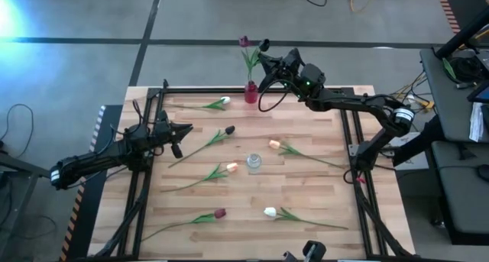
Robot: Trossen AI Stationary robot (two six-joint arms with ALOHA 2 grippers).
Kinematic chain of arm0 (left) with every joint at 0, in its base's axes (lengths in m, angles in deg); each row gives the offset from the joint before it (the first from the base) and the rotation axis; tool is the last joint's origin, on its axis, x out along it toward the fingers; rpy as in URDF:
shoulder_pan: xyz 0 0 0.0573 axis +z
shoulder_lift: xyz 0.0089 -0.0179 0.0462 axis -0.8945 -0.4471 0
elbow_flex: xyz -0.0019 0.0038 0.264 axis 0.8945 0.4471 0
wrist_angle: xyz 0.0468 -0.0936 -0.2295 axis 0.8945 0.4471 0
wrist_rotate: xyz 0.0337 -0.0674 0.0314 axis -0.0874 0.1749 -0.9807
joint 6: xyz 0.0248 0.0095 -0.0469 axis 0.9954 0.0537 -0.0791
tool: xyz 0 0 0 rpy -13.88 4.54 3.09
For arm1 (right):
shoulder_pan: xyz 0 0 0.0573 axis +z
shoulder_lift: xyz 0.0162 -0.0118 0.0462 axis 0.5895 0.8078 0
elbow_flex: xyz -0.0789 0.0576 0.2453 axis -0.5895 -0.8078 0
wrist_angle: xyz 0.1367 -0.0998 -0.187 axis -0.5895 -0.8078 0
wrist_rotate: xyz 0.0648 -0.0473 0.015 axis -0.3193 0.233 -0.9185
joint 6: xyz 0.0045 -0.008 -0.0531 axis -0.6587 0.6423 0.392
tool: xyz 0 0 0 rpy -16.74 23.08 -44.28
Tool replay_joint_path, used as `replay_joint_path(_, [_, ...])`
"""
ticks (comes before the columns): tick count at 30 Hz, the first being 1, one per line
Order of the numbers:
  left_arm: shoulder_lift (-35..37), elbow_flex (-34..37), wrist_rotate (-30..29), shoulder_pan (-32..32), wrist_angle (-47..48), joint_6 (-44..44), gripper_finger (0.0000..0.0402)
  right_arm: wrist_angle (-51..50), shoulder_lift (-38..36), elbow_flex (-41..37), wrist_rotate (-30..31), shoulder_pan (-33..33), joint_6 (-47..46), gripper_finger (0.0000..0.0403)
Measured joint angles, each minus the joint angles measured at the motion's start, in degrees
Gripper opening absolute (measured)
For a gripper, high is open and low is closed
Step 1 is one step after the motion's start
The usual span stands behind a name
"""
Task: Sort flowers into vase by color
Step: Put the bottom black tulip into the red vase
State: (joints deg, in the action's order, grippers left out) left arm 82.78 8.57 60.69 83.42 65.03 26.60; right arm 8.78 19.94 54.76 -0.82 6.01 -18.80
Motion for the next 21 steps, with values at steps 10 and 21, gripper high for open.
replay_joint_path(10, [0.0,0.0,0.0,0.0,0.0,0.0,0.0036,-1.8,0.0,0.0,1.2,-0.4,0.6,0.0014])
replay_joint_path(21, [0.0,0.0,0.0,0.0,0.0,0.0,0.0036,-9.3,0.0,0.0,3.0,-1.8,2.7,0.008])
